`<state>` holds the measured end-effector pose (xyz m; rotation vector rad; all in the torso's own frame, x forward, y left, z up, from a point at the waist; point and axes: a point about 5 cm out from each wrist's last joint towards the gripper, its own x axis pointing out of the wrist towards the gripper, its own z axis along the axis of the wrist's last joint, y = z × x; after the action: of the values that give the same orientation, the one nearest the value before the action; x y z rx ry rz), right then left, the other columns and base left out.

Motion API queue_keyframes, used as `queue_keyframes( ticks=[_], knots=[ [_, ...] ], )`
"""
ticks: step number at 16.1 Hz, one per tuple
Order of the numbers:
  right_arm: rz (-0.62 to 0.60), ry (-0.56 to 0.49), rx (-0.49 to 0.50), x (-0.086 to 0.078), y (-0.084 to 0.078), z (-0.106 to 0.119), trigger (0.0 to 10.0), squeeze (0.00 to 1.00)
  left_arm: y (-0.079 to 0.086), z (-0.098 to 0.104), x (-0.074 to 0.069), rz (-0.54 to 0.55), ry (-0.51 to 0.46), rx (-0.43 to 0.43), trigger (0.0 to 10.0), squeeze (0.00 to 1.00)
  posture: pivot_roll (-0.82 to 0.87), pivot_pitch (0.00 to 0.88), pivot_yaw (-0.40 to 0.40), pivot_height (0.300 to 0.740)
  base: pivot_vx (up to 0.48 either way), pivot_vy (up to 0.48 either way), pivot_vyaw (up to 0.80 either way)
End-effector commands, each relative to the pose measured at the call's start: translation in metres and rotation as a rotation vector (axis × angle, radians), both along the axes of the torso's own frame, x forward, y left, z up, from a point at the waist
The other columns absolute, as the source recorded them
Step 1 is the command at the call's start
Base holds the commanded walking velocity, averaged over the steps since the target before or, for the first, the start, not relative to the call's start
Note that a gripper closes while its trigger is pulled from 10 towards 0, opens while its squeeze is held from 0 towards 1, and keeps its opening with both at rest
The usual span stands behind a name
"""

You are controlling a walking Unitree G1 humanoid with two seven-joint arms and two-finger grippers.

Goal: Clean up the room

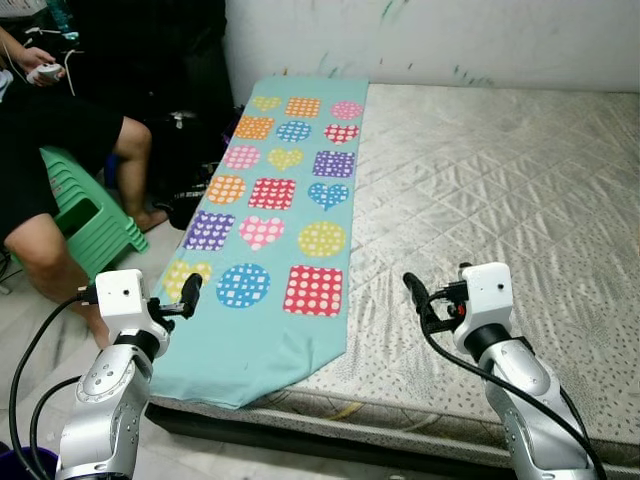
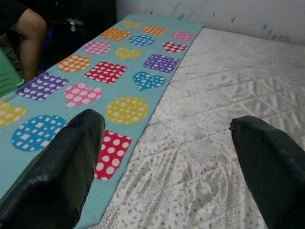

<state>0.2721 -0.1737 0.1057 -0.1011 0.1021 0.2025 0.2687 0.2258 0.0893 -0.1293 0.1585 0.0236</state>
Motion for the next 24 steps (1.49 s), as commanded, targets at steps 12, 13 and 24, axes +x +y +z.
queue_keyframes(
  ticks=[12, 13, 24],
  knots=[
    [0.034, -0.039, -0.063, 0.0066, -0.0048, 0.0052, 10.0, 0.0, -0.0003, 0.0007, -0.0024, 0.016, -0.018, -0.006, 10.0, 0.0, -0.19, 0.08, 0.043, 0.61, 0.0, 0.0, 0.0],
    [0.034, -0.039, -0.066, 0.0069, -0.0055, 0.0053, 10.0, 0.0, -0.0005, 0.0007, -0.0025, 0.014, -0.018, -0.008, 10.0, 0.0, -0.19, 0.08, 0.043, 0.61, 0.0, 0.0, 0.0],
    [0.045, -0.047, -0.089, 0.0072, -0.0047, 0.003, 10.0, 0.0, -0.0071, 0.005, -0.0043, -0.061, -0.062, -0.051, 10.0, 0.0, -0.19, 0.084, 0.042, 0.61, 0.305, 0.0, 0.0]
  ],
)
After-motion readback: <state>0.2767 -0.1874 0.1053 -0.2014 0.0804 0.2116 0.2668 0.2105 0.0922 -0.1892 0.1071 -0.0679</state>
